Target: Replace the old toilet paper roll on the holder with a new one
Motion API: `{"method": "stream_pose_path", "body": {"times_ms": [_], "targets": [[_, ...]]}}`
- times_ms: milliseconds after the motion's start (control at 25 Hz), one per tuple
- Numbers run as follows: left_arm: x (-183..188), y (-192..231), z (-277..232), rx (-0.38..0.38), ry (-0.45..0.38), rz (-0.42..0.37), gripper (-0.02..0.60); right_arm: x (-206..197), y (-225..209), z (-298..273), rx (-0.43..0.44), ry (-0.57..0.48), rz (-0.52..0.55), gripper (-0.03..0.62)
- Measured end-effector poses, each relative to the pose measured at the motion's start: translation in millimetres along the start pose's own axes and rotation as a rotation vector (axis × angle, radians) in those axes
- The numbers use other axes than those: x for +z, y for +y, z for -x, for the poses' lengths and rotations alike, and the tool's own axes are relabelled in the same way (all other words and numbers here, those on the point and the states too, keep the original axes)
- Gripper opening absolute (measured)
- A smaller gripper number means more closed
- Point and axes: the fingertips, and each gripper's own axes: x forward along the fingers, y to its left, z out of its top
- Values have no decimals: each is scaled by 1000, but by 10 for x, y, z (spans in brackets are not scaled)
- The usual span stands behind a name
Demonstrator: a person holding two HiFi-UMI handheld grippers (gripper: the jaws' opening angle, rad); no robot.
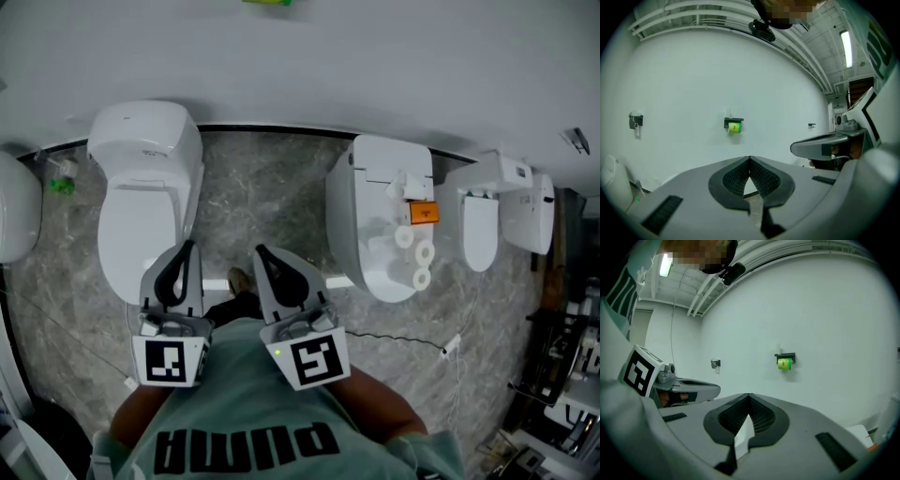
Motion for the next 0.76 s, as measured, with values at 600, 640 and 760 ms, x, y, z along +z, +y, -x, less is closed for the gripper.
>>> {"method": "stream_pose_path", "body": {"times_ms": [600,640,760], "targets": [[49,24,56,6,-25,0,5,94,20,19,-9,-33,-5,3],[51,23,69,6,-28,1,5,99,32,27,-9,-35,-5,3],[52,21,113,5,-31,3,5,104,77,51,-7,-36,-4,3]]}}
